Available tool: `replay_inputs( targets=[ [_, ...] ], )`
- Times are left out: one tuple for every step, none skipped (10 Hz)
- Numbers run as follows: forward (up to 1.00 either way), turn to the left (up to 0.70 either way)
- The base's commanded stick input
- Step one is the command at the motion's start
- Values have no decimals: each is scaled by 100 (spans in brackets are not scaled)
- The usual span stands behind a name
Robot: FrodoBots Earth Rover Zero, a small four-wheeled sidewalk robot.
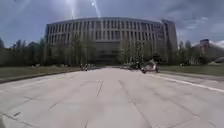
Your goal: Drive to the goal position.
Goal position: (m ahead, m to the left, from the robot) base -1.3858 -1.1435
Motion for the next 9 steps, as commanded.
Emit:
replay_inputs(
  targets=[
    [70, 0],
    [57, 0],
    [50, 0],
    [50, 0],
    [50, 0],
    [50, 0],
    [50, 0],
    [50, 0],
    [50, 0]
  ],
)
